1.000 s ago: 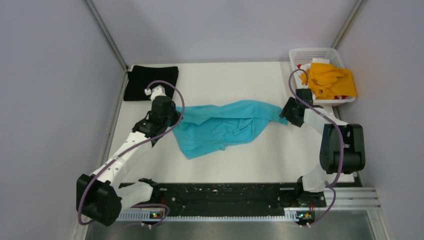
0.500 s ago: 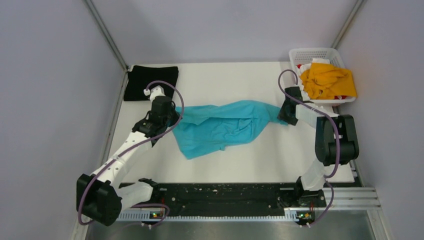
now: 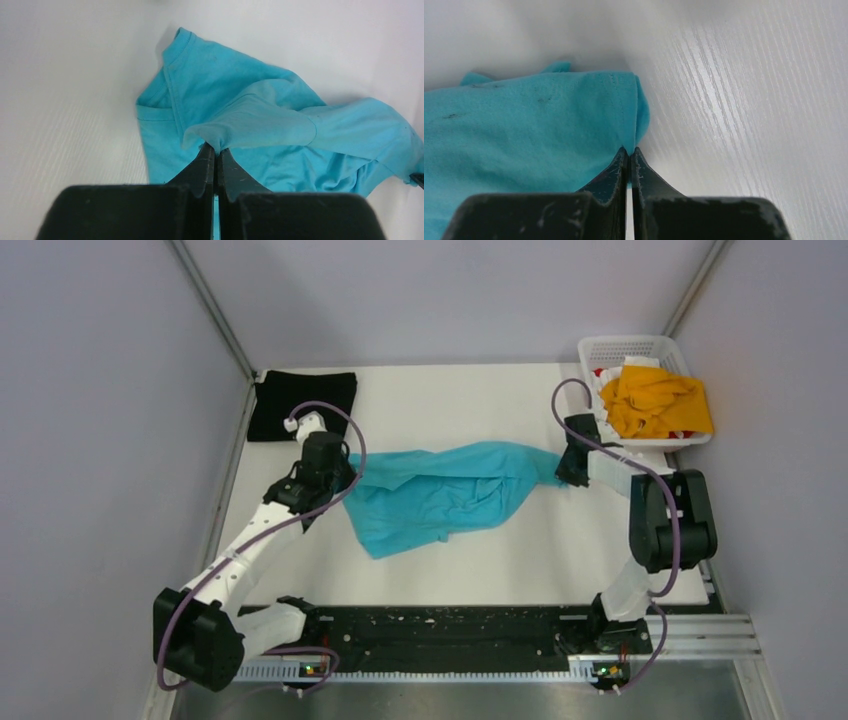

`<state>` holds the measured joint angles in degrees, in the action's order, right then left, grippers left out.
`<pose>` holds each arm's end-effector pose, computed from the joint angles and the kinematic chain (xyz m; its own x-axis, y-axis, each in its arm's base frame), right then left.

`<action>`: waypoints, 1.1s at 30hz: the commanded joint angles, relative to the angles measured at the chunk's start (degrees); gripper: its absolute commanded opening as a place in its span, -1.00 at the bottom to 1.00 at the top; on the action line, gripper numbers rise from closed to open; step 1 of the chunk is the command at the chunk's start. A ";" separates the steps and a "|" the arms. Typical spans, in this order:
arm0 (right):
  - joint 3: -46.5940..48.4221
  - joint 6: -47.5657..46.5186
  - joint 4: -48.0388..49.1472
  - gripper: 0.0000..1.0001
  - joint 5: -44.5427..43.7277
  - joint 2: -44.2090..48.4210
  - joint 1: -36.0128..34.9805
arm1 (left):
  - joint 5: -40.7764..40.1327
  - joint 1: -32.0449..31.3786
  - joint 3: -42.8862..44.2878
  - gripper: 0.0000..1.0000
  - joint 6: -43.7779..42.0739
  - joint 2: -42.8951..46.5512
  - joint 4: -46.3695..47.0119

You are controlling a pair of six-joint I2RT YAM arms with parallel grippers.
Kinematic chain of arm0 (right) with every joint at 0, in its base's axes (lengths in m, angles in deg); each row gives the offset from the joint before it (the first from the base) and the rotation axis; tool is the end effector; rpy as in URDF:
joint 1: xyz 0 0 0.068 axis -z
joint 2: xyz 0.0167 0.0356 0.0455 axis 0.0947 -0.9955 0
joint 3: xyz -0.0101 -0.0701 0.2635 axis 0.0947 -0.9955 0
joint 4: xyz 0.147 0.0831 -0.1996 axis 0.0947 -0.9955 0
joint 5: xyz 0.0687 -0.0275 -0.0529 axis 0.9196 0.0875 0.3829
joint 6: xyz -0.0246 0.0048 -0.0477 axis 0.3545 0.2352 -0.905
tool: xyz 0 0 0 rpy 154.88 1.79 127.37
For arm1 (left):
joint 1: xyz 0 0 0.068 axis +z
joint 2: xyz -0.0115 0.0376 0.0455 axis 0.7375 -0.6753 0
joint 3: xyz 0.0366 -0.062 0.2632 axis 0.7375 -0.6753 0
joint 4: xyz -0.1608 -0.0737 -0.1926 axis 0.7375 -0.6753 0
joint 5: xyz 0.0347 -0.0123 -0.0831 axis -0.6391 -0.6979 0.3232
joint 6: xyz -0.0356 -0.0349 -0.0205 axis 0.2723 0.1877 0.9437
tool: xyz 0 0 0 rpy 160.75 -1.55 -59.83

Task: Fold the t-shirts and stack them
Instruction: Flatten out the tshirt

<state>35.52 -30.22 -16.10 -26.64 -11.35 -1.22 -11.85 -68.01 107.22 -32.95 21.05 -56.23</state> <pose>0.3319 0.0293 0.1629 -0.7326 0.3970 -0.5529 0.4413 0.8955 0.0583 0.2325 -0.0764 0.2781 -0.5120 -0.4699 -0.7190 -0.2637 0.8826 -0.3891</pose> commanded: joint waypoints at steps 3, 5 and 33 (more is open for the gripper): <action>3.71 -3.13 3.55 -1.00 1.29 10.10 -0.64 | -3.49 0.87 7.60 -1.00 -3.57 -0.34 2.19; 6.68 -4.47 3.84 -1.00 1.47 13.08 -0.63 | -4.77 1.10 11.35 -1.00 -5.52 -0.52 3.07; 41.08 -17.86 -2.50 -1.00 9.13 36.19 -0.53 | -1.03 2.04 48.43 -1.00 -29.14 6.88 12.94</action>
<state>73.26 -45.06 -18.78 -17.81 26.20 -1.49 -13.43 -66.31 152.88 -59.71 30.21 -48.04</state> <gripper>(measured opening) 0.009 0.023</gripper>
